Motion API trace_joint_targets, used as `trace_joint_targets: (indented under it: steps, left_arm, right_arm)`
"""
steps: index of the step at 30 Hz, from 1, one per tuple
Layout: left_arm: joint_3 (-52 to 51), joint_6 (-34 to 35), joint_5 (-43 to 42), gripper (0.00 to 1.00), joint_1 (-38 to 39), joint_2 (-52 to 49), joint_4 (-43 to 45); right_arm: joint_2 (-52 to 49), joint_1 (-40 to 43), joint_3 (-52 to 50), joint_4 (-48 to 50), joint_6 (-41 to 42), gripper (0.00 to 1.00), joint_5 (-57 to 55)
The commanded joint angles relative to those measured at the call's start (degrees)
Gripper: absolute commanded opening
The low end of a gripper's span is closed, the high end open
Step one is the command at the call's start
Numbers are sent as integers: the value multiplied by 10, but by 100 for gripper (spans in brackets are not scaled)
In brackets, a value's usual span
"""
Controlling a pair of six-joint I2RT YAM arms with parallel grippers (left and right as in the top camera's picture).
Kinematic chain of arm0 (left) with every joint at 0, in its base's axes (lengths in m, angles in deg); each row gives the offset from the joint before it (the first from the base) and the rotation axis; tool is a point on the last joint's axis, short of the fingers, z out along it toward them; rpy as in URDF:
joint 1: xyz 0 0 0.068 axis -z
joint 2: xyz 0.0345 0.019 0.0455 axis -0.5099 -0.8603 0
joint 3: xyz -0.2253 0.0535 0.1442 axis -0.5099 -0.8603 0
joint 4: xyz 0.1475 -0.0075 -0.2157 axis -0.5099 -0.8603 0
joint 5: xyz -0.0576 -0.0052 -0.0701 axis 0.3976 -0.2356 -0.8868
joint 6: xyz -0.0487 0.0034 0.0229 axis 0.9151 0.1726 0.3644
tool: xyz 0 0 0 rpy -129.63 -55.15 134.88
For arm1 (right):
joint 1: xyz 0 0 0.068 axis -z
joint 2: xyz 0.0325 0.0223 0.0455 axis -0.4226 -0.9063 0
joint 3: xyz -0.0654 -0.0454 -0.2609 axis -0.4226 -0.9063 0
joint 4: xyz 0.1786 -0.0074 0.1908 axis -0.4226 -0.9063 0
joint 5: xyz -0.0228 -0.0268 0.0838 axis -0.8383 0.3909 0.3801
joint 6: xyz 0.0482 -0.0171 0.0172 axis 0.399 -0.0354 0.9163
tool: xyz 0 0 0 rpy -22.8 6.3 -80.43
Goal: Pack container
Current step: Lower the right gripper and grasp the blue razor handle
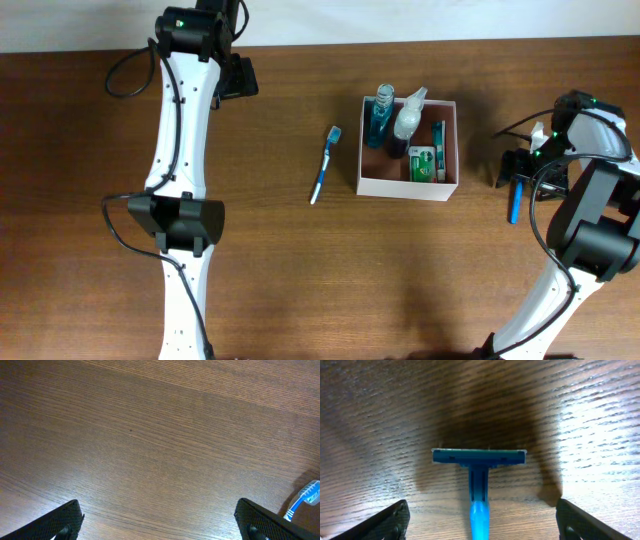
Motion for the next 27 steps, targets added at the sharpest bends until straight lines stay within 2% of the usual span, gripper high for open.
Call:
trace_joint_targets:
  steps: [1,27]
  left_arm:
    - [-1,3,-3,99,-3,0,-1]
    - [-1,3,-3,99,-3,0,-1]
  right_arm:
    - [-5,0,-6,1,7,88,-10]
    - [-5,-15,-9,-1,32,89,-33]
